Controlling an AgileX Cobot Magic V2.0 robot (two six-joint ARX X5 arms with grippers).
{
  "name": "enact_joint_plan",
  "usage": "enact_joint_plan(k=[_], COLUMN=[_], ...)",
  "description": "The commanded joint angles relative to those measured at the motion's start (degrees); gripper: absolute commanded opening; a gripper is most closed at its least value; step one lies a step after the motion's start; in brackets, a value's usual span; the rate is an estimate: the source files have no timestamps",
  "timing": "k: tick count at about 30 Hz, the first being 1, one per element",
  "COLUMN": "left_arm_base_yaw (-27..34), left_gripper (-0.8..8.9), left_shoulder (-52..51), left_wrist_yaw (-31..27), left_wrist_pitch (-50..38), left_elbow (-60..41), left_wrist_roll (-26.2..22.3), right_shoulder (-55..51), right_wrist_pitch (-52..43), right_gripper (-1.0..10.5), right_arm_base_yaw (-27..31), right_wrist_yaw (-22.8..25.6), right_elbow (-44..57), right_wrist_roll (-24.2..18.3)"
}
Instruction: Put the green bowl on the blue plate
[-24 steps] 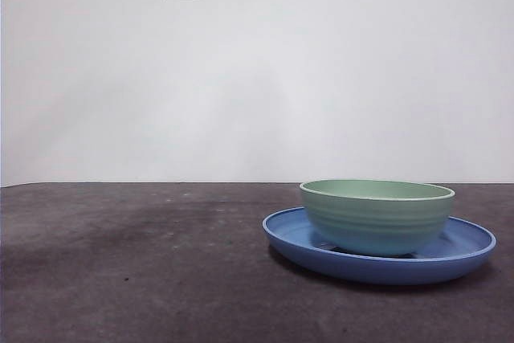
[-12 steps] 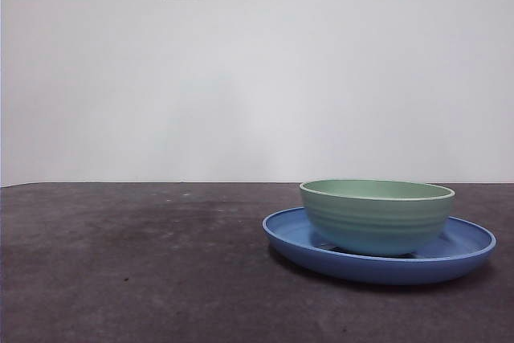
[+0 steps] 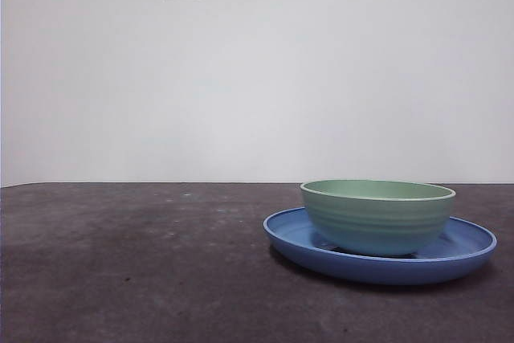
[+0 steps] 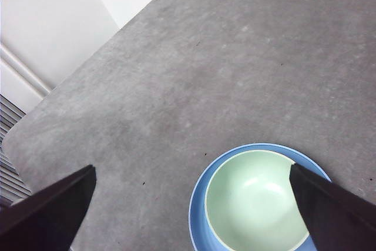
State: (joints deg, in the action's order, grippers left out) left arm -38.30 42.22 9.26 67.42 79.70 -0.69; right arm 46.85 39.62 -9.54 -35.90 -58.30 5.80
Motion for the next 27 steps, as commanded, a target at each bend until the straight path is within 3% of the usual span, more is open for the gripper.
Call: enact_joint_plan(k=[1, 7, 18, 24, 27], left_arm_base_yaw=[-0.3, -0.3, -0.3, -0.3, -0.3], left_gripper=[5.98, 5.98, 5.98, 5.98, 5.98], left_shoulder=[-4.1, -7.1, -6.6, -6.7, -6.7], left_wrist_yaw=[0.1, 0.1, 0.1, 0.1, 0.1], left_wrist_pitch=[-3.1, -2.1, -5.4, -5.9, -5.9], left_elbow=[-7.5, -18.1, -18.9, -18.9, -18.9], left_wrist_roll=[0.8, 1.8, 1.6, 1.6, 1.6], right_shoulder=[0.2, 0.2, 0.3, 3.0, 7.5], right_wrist_pitch=[-0.6, -0.6, 0.4, 8.8, 13.8], right_gripper=[5.9, 5.9, 5.9, 5.8, 5.8], right_arm_base_yaw=[-0.2, -0.2, -0.2, 0.3, 1.5], right_wrist_yaw=[-0.1, -0.1, 0.2, 12.5, 15.0], right_elbow=[-1.0, -1.0, -1.0, -1.0, -1.0], right_wrist_roll=[-0.5, -0.5, 0.2, 1.2, 0.4])
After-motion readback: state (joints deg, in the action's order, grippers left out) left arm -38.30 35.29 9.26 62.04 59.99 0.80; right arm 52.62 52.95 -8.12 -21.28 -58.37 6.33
